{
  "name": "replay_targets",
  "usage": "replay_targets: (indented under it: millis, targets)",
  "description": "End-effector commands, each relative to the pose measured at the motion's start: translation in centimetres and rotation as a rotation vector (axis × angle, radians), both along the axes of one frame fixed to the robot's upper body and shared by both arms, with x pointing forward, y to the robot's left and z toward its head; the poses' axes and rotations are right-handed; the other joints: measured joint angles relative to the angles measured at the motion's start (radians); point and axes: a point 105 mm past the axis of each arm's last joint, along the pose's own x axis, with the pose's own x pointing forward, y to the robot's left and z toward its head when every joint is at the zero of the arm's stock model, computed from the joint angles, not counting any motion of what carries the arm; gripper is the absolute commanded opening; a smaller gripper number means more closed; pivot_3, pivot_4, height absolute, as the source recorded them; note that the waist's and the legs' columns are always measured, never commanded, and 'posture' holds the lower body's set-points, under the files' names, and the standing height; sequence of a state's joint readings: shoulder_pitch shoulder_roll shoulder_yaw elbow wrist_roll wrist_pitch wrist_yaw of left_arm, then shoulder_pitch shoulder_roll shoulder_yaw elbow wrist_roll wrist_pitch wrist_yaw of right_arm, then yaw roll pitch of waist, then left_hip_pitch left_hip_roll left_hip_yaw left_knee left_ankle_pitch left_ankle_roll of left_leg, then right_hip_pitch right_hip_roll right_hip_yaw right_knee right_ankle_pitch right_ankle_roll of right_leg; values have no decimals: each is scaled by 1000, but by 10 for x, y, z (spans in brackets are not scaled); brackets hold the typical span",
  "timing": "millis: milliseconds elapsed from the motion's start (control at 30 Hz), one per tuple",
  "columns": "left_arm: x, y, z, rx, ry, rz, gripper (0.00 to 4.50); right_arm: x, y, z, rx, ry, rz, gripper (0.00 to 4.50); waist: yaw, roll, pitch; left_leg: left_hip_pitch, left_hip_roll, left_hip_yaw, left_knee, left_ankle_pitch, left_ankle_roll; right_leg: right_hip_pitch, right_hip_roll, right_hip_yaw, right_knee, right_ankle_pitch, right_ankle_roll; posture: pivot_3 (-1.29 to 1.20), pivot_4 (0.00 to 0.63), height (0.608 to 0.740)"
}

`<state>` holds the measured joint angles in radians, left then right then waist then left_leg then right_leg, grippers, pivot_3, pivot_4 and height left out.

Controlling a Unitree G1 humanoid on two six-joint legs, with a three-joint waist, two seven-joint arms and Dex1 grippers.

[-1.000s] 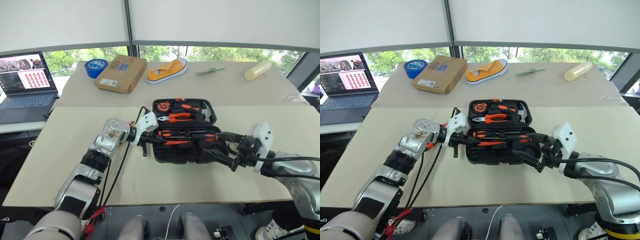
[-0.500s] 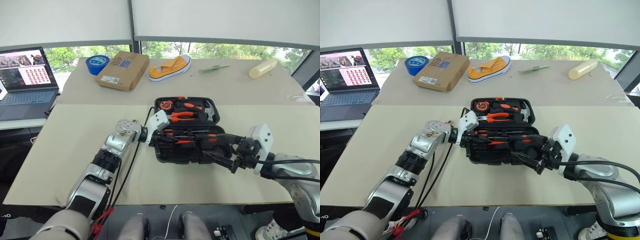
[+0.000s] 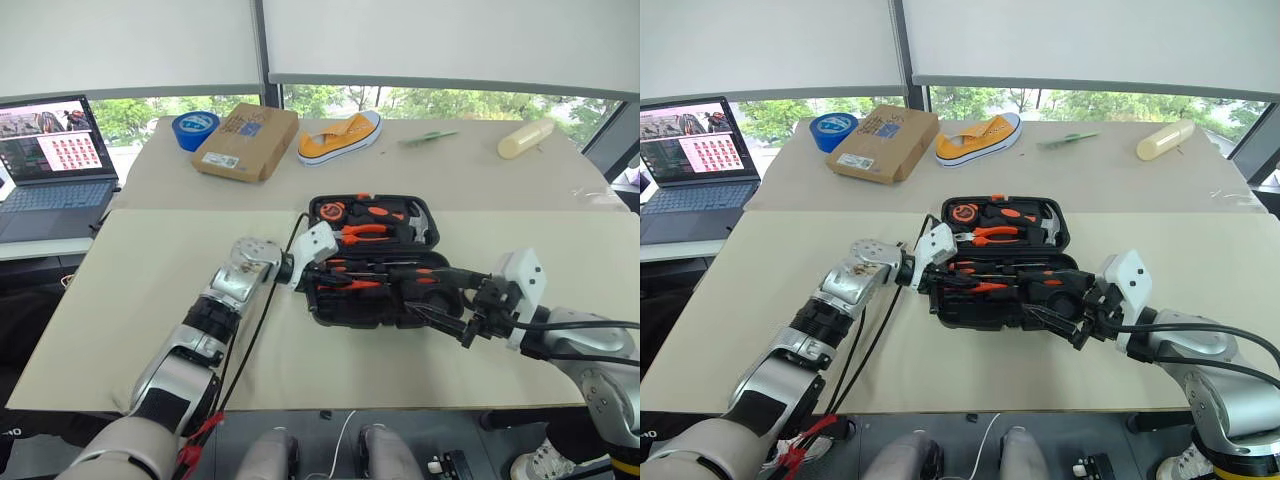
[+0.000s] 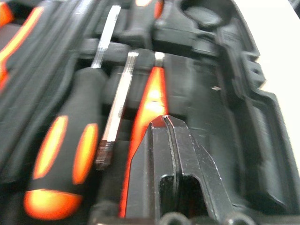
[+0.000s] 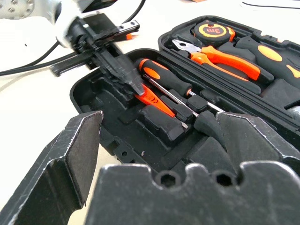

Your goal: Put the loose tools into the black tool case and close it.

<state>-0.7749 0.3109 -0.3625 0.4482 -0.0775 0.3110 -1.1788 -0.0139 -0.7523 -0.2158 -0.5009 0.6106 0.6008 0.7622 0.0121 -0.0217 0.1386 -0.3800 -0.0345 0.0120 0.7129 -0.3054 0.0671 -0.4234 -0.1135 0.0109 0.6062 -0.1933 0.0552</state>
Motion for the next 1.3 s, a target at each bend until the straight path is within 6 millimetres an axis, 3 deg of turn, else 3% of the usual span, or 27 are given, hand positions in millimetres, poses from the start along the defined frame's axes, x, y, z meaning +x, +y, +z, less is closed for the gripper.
replay_targets:
  millis: [33,100,233,400,767,900,1100,1300]
  targets:
    - [-10,15,-36,131,46,-4,16,-2,0,10,6,-40,1,4500,0,0,0,0,0,0,0,0,0,0,0,0,-2,0,0,0,150,735]
    - [-6,16,-34,119,36,15,16,-2,0,10,8,-39,0,4500,-1,0,0,2,0,0,-1,0,0,1,0,0,-5,0,0,0,150,735]
    - [6,9,-10,20,3,55,16,-2,0,10,9,-37,-1,4500,0,0,0,2,0,0,-1,0,0,1,0,0,-5,0,0,0,150,735]
    - [8,1,16,-96,16,35,16,-2,1,8,8,-33,5,4500,0,0,0,0,0,0,-1,0,0,0,0,0,-4,0,0,0,150,735]
    - [19,-2,4,-60,-59,81,16,-2,2,8,8,-29,13,4500,8,0,0,0,-1,0,0,0,0,0,-1,0,-5,0,0,0,150,735]
    - [20,-11,22,-151,-53,72,16,-3,3,8,7,-29,15,4500,16,0,0,0,-1,0,1,0,0,1,-2,0,-5,1,1,0,150,735]
    - [15,-14,28,-169,-60,40,16,-4,2,7,5,-26,16,4500,15,0,0,-2,-1,0,1,0,0,0,-1,0,-4,1,1,0,150,735]
    - [17,-10,14,-98,-84,49,16,-4,3,7,8,-26,18,4500,12,0,0,-3,-1,-1,1,0,0,-1,-1,-1,-5,1,1,0,150,735]
